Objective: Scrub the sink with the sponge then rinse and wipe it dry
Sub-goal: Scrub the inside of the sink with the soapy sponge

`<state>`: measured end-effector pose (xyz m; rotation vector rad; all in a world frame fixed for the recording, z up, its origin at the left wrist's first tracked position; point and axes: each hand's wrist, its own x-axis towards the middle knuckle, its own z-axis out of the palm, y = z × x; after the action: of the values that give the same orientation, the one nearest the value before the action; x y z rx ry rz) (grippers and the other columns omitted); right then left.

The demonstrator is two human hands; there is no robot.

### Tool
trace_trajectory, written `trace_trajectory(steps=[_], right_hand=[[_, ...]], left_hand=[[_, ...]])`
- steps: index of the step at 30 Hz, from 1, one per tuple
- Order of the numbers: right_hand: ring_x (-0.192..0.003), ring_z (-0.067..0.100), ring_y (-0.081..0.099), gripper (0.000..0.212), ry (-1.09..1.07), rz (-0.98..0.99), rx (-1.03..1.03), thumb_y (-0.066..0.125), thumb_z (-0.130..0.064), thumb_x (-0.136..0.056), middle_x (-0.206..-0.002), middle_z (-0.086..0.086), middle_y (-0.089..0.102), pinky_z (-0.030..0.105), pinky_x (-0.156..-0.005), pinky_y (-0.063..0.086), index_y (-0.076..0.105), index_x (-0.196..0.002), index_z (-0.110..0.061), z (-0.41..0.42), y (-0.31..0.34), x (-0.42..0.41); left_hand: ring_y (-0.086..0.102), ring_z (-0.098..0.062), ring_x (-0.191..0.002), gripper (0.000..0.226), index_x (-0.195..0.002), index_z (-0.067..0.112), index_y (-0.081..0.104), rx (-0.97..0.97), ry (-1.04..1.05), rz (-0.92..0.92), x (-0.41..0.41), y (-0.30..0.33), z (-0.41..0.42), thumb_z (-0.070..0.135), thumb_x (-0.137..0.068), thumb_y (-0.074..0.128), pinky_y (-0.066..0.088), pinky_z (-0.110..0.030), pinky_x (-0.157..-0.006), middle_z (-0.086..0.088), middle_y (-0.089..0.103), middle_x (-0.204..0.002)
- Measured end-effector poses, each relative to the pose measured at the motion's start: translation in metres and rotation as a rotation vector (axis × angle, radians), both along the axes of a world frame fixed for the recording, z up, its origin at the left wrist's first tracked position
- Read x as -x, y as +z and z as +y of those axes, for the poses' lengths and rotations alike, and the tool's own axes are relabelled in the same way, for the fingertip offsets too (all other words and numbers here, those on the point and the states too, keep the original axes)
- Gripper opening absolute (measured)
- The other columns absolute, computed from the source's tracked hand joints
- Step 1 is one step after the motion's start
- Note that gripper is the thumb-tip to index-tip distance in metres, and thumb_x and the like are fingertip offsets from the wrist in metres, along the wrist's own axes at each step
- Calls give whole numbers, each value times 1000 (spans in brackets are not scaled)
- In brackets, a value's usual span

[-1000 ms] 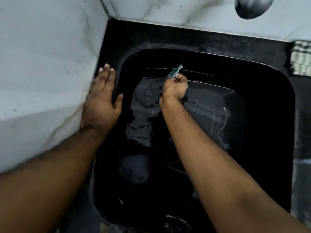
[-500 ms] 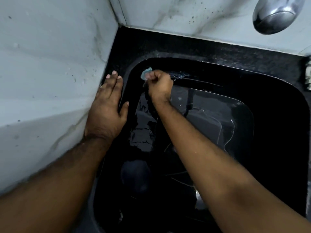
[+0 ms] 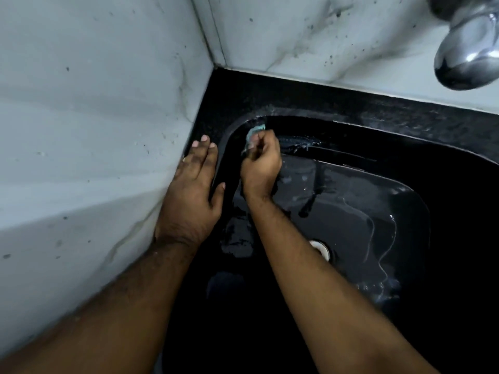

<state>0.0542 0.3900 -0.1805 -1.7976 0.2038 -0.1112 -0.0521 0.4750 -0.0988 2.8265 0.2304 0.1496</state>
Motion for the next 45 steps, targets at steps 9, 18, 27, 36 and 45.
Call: trace_trajectory(steps=[9,18,27,36,45], right_hand=[[-68,14,50,38,-331,238,-374,44,12,-85,-73,0,52,36,-67,54,47,-72,-24,-7,-11,-30],[-64,8,47,42,-382,448,-595,47,22,-82,-72,-4,48,29,-66,57,44,-73,-19,-1,-4,-36],[-66,14,43,44,-482,485,-693,43,26,-80,-74,2,42,30,-68,55,39,-74,-18,-22,4,-41],[-72,20,53,43,-530,518,-620,57,22,-73,-91,13,55,43,-78,58,40,-81,-17,-52,-2,-42],[-85,22,62,35,-369,641,-769,50,28,-80,-98,13,58,28,-78,60,50,-91,-6,-54,24,-43]], left_hand=[[20,-24,-152,71,-155,6,31,-5,1,19,-3,0,3,16,-92,61,21,-39,-123,-8,22,-165],[22,-26,-152,70,-154,5,32,-6,0,6,-3,1,1,16,-91,61,22,-39,-123,-10,24,-164],[20,-23,-152,71,-154,8,33,17,14,0,-2,1,0,16,-91,62,22,-39,-123,-7,23,-165],[20,-23,-152,69,-154,7,34,15,3,-23,1,-2,3,17,-92,62,20,-37,-124,-7,24,-164],[21,-24,-152,69,-154,6,33,2,1,-25,1,-2,2,16,-92,62,18,-35,-124,-8,25,-164]])
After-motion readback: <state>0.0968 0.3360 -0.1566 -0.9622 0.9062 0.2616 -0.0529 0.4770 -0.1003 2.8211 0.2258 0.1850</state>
